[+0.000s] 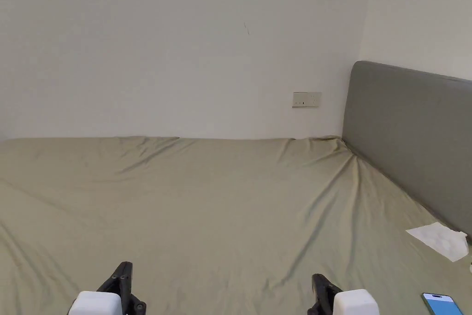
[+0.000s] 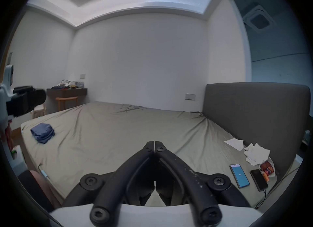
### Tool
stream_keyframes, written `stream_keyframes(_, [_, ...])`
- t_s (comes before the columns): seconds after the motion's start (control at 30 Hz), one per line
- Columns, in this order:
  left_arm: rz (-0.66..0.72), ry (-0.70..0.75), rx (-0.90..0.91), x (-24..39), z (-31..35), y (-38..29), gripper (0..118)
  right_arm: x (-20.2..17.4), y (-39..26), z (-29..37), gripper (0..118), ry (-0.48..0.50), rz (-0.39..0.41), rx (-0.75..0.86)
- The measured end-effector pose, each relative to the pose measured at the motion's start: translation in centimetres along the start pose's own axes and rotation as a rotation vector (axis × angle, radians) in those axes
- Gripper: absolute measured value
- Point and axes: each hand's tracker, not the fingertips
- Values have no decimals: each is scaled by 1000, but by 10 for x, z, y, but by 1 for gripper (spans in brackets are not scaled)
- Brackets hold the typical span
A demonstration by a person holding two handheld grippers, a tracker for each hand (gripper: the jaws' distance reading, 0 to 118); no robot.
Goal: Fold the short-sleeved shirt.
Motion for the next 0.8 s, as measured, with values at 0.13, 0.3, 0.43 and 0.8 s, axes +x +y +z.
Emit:
stream_keyframes(0.13, [-14,28,-9,0,5,-14,0,4,-23,4,1,-7,2,-20])
stream_keyframes(0.3, [-5,74,-31,-3,10,-31,0,5,-38,10,1,-16,-13,-42])
stream_keyframes(0.43, [-43,88,-8,-2,16,-46,0,3,-53,14,2,-14,-26,-65])
stream_keyframes(0.8, [-21,79,-30,-7,16,-48,45,1,-54,21,18,-30,-65,-55])
